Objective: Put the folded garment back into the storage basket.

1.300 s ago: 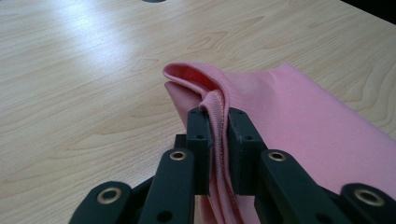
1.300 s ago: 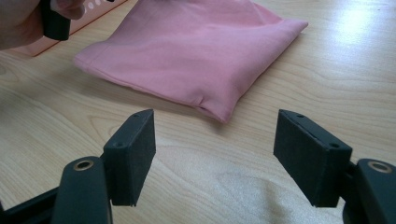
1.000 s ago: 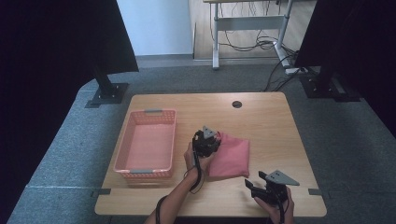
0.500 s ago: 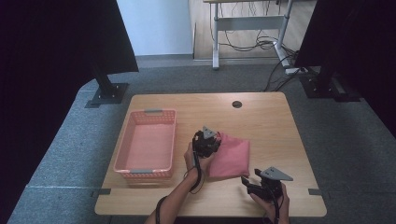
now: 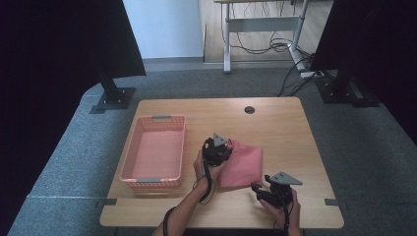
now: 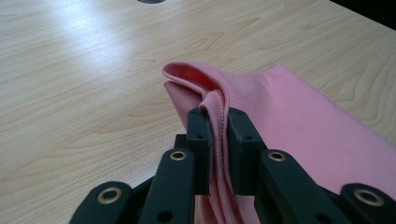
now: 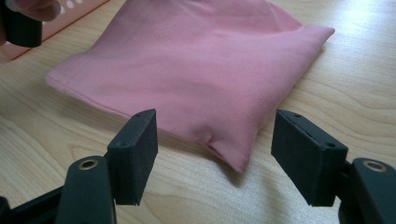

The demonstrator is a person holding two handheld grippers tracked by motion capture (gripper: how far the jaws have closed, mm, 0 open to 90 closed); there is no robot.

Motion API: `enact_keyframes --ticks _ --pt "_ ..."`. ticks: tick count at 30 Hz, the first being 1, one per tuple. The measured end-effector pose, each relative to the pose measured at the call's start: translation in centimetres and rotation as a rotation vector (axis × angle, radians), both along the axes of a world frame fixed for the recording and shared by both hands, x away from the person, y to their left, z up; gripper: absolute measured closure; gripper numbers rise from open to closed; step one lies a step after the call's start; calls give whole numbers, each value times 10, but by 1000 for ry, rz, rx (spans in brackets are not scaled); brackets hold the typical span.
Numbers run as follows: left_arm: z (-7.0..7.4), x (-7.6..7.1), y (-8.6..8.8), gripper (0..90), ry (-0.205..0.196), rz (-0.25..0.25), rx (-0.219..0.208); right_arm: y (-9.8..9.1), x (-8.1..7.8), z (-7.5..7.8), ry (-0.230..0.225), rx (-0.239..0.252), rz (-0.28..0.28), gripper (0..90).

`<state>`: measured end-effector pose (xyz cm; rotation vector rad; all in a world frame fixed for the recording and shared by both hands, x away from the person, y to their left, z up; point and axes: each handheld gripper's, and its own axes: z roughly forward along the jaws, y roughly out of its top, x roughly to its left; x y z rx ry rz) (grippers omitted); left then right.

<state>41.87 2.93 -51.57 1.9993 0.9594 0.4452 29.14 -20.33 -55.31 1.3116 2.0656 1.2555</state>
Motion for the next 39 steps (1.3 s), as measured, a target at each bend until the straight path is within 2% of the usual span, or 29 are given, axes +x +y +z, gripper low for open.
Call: enact_keyframes --ticks 11,20,27,36,39 --pt "-1 -1 1 797 2 -3 -3 10 10 -2 34 -57 -1 353" --pt "-2 -1 1 798 4 -4 -7 14 17 -4 50 -74 -21 372" --pt "-2 -3 -2 798 1 -5 -13 16 18 -8 76 -113 -49 511" --pt "0 -5 -4 799 -2 -13 -17 20 14 -7 37 -174 -74 758" --pt "0 -5 -4 799 -4 -14 -17 19 13 -7 21 -173 -78 808"
